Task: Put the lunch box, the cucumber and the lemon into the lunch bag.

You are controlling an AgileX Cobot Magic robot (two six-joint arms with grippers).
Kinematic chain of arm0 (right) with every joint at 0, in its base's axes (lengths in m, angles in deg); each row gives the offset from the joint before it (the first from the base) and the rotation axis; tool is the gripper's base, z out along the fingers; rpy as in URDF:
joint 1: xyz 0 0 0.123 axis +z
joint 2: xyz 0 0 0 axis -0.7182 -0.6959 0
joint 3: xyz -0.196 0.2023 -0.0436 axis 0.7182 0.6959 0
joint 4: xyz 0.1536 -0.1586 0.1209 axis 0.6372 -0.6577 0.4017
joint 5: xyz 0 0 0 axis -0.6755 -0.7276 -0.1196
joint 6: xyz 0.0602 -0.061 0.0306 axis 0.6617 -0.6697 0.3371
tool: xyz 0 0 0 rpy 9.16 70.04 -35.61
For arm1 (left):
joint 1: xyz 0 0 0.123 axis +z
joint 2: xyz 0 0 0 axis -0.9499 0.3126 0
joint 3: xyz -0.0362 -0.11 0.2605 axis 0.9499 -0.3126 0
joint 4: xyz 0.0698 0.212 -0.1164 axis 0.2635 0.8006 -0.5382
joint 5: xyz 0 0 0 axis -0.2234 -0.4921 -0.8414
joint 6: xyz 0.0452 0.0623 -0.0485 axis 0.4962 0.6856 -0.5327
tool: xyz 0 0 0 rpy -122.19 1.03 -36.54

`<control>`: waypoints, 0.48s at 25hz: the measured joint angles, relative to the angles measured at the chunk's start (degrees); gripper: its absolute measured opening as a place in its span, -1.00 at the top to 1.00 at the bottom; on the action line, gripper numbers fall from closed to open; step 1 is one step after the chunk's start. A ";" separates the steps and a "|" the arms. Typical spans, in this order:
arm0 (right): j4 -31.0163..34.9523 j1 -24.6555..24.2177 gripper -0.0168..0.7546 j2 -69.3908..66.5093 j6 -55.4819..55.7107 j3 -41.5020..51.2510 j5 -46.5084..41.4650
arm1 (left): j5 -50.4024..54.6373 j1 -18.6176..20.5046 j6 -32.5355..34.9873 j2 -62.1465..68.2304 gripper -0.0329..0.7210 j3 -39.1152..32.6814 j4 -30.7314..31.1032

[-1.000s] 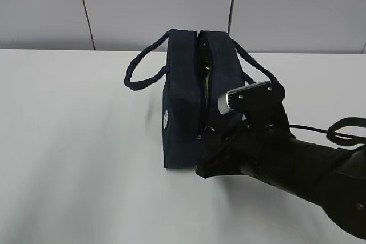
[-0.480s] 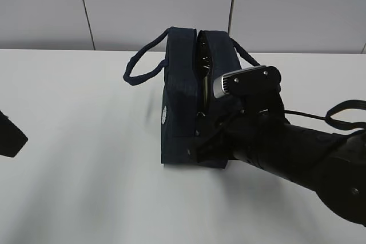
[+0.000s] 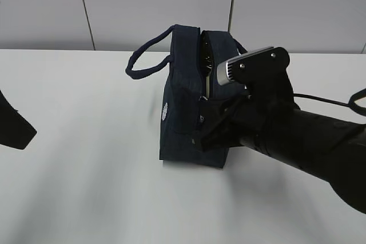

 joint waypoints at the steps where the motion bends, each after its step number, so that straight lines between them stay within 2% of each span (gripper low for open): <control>1: 0.40 0.00 0.96 0.12 -0.62 0.00 0.00 | -0.17 0.00 0.11 0.00 0.15 0.00 -0.23; 12: 1.63 0.00 0.96 1.71 -6.62 -3.82 -0.47 | -3.00 0.00 4.22 2.95 0.14 0.00 -3.19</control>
